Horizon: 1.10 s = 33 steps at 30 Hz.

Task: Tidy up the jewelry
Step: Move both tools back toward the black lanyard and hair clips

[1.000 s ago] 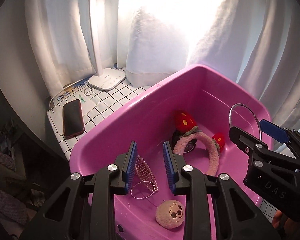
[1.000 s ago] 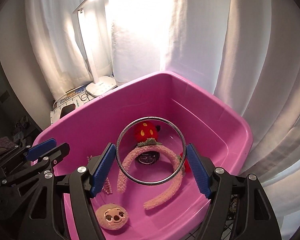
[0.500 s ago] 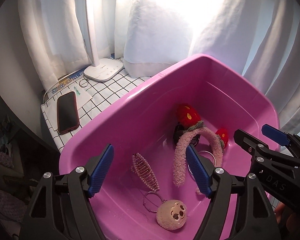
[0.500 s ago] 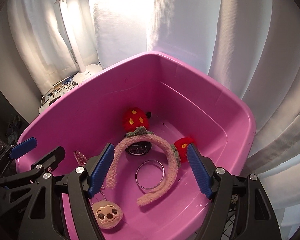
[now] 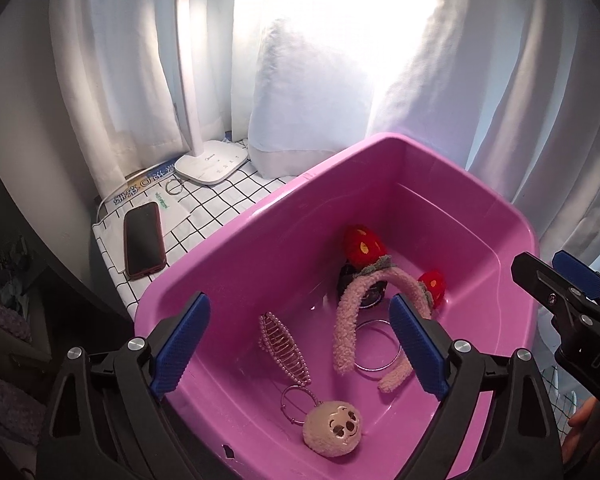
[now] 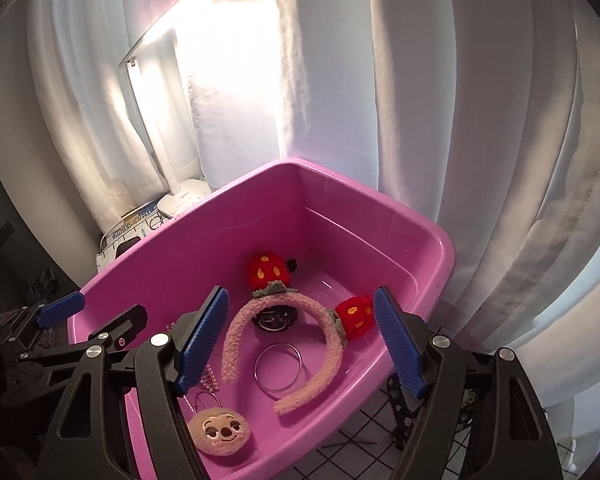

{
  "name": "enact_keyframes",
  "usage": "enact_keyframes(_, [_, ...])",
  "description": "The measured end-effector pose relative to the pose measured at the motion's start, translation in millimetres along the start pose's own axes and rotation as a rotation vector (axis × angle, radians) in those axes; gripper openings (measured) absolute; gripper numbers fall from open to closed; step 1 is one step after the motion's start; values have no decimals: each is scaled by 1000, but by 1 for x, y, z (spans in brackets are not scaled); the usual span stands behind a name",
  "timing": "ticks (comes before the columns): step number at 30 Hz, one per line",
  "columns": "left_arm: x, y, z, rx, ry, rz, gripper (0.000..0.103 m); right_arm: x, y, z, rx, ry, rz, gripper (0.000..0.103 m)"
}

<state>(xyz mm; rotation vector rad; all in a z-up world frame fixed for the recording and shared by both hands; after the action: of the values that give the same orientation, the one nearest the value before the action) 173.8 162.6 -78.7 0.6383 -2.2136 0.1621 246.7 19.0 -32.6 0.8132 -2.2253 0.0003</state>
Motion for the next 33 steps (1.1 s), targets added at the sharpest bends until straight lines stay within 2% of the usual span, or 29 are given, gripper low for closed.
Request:
enact_keyframes(2, [10, -6, 0, -6, -22, -1, 94, 13, -5, 4, -7, -24, -2, 72])
enact_keyframes(11, [52, -41, 6, -50, -89, 26, 96, 53, -33, 29, -57, -73, 49, 72])
enact_keyframes(20, [76, -73, 28, -75, -96, 59, 97, 102, -84, 72, -134, -141, 140, 72])
enact_keyframes(25, [85, -100, 47, -100, -84, 108, 97, 121, -117, 109, -153, -108, 189, 72])
enact_keyframes(33, [94, -147, 92, -168, -39, 195, 97, 138, -160, 167, -236, -53, 199, 72])
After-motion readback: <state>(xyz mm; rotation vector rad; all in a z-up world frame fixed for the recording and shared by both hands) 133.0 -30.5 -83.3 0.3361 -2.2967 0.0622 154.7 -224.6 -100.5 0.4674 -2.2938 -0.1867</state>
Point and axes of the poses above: each gripper's, at about its wrist camera, not at the fingertips, and x roughly against the way its jaws point, y to its left, z to its underside, the point moved 9 cm from there along -x, roughly the way its jaws point, and after that the axes turned 12 degrees about -z, right-handed, at the moved point
